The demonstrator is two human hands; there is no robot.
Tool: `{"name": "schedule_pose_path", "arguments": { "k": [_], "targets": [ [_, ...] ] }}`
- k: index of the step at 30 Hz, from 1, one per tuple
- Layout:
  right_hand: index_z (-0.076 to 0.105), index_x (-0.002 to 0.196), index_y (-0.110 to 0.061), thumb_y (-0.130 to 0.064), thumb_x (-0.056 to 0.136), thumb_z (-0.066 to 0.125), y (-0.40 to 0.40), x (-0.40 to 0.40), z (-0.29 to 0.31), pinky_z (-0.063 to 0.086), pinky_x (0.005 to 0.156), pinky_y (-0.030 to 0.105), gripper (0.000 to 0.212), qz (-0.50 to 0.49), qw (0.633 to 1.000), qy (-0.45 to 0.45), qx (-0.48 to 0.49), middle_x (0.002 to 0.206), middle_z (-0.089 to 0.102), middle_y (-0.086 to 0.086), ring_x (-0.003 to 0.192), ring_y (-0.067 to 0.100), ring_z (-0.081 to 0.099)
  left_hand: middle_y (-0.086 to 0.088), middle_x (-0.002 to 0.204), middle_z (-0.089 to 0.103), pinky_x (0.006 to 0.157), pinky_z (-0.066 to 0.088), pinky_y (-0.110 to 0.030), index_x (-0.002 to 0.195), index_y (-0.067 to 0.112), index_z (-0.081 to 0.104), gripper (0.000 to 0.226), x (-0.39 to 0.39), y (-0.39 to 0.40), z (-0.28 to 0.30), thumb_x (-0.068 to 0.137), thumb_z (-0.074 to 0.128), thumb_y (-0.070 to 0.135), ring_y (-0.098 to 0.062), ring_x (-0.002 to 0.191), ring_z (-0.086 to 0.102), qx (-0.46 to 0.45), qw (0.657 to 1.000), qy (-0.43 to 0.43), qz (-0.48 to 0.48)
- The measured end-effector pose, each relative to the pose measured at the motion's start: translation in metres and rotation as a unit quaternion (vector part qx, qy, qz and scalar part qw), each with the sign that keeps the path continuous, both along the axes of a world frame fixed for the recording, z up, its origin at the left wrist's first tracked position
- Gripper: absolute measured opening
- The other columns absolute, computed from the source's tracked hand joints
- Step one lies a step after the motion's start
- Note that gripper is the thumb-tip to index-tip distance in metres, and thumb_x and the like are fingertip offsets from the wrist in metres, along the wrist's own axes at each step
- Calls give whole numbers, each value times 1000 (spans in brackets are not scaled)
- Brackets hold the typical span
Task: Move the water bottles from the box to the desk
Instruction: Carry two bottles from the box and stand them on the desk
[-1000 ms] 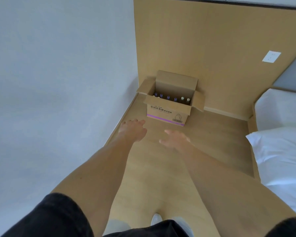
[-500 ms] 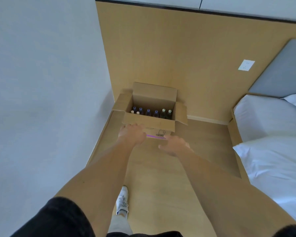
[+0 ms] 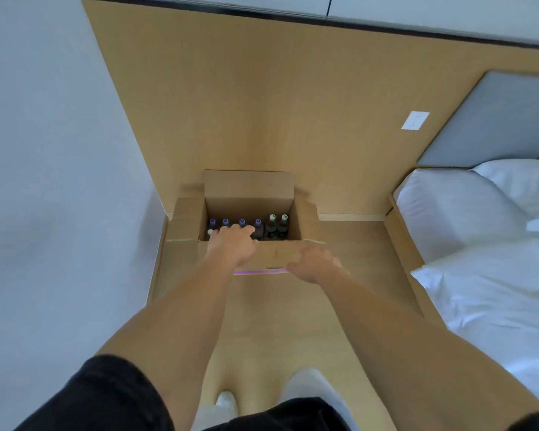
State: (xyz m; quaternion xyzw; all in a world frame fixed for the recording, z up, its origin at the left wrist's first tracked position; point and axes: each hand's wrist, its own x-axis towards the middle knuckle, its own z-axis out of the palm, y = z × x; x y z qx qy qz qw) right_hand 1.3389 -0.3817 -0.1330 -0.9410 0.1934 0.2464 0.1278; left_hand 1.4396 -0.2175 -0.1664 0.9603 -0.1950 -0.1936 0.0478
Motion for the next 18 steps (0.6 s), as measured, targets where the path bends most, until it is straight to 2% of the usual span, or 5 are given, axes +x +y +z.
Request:
{"name": "schedule_pose_path", "arguments": {
  "k": [3, 6, 10, 18],
  "targets": [
    [47, 142, -27, -41, 93, 51, -7, 27, -4, 42, 104, 40, 51, -14, 1000, 2, 9, 138, 55, 6, 129, 30, 50, -9, 135, 55, 101, 41, -46, 141, 26, 48, 42, 28, -10, -8, 103, 35, 40, -34, 124, 50, 6, 1000, 6, -13],
    [45, 141, -28, -42, 92, 50, -21, 66, -19, 41, 99, 40, 51, -13, 1000, 14, 15, 138, 54, 7, 128, 31, 49, -8, 138, 53, 102, 40, -45, 142, 26, 47, 43, 59, -22, -16, 102, 35, 39, -34, 126, 49, 15, 1000, 7, -17],
    [32, 152, -32, -49, 93, 48, -41, 131, -43, 38, 106, 42, 64, -9, 999, 16, 35, 146, 48, 5, 134, 30, 45, -9, 143, 51, 105, 39, -46, 146, 26, 43, 47, 114, -37, -31, 102, 34, 38, -34, 129, 48, 12, 1000, 19, -6],
    [32, 153, -29, -58, 91, 52, -90, 275, -105, 41, 109, 46, 71, 9, 995, 48, 83, 150, 44, 8, 135, 31, 45, -9, 150, 45, 108, 38, -48, 153, 27, 35, 51, 236, -91, -63, 104, 33, 41, -34, 133, 45, 17, 997, 62, 31]
  ]
}}
